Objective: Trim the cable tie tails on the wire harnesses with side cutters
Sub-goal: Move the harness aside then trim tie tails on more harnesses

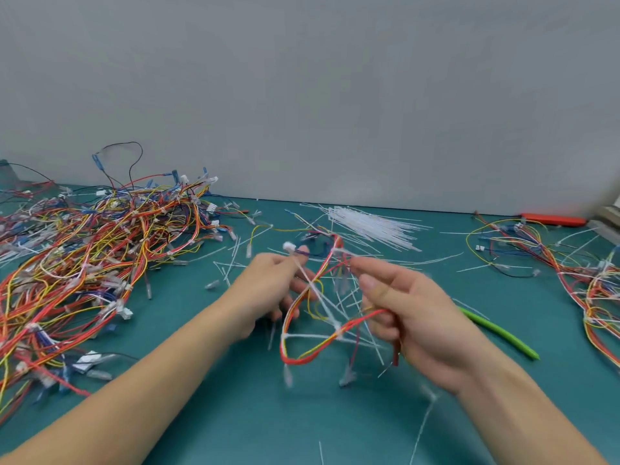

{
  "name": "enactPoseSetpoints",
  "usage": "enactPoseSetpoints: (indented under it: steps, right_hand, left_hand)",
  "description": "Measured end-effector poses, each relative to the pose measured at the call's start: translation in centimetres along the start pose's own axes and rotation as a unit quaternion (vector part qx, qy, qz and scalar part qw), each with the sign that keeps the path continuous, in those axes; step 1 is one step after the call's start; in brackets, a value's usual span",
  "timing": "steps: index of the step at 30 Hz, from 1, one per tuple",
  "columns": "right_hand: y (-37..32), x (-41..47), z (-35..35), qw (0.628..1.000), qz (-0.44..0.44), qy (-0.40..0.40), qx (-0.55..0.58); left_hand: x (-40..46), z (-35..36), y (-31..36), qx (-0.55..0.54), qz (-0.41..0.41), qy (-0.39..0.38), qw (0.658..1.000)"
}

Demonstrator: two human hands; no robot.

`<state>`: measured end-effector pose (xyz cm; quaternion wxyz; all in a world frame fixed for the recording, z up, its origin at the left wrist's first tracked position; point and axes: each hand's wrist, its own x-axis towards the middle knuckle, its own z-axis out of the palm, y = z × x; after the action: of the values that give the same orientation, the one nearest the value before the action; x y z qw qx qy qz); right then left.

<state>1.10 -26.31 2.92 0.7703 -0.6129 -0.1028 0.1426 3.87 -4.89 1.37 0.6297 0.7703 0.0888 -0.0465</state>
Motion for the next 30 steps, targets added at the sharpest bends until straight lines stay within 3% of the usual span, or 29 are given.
enactPoseSetpoints:
  steps: [3,6,9,12,16,19,22,25,28,30]
  right_hand:
    - [0.2,-0.9,0.2,0.979,-0.002,0.066,-0.19]
    - [-0.9,-1.5,-0.4,0.968,-0.04,0.107,-0.225]
    - [-2.2,-2.1,-0.3,0.96,-0.087,0.088,-0.25]
    - [-3.4,-2.9,-0.5,0.957,-0.063,0.045,-0.281]
    - [-4.9,-4.0,-1.9,0.942,0.091,-0.104,-0.305]
    - [-5.4,-4.3,-2.4,0.934,0.101,-0.14,-0.313]
    - [-5.2,-4.5,-2.5,0.917,0.102,-0.171,-0.347]
    - [-4.8,-4.2,-2.5,0.921,0.156,-0.207,-0.29]
    - [-4.1,-3.6,-2.2,0.949,0.185,-0.221,-0.127]
    - [-3.5,-3.1,-1.7,0.961,0.194,-0.193,-0.029]
  left_hand:
    - [-0.1,0.3,0.2,-0.034,-0.026,-0.048,0.998]
    - [0.0,-0.5,0.5,-0.035,-0.031,-0.086,0.995]
    - [-0.6,-0.2,0.2,0.091,0.038,-0.108,0.989]
    - [-0.4,0.2,-0.1,0.081,0.115,-0.047,0.989]
    - [0.8,-1.6,0.3,-0.021,0.158,0.123,0.98]
    - [1.4,-2.4,-0.4,-0.062,0.137,0.21,0.966]
    - [1.6,-2.1,-1.3,-0.018,0.129,0.227,0.965]
    - [1.6,-2.0,-1.5,-0.017,0.143,0.22,0.965]
    - [1.3,-2.0,-1.5,-0.004,0.136,0.219,0.966]
    - [1.1,-2.3,-1.6,0.066,0.132,0.266,0.953]
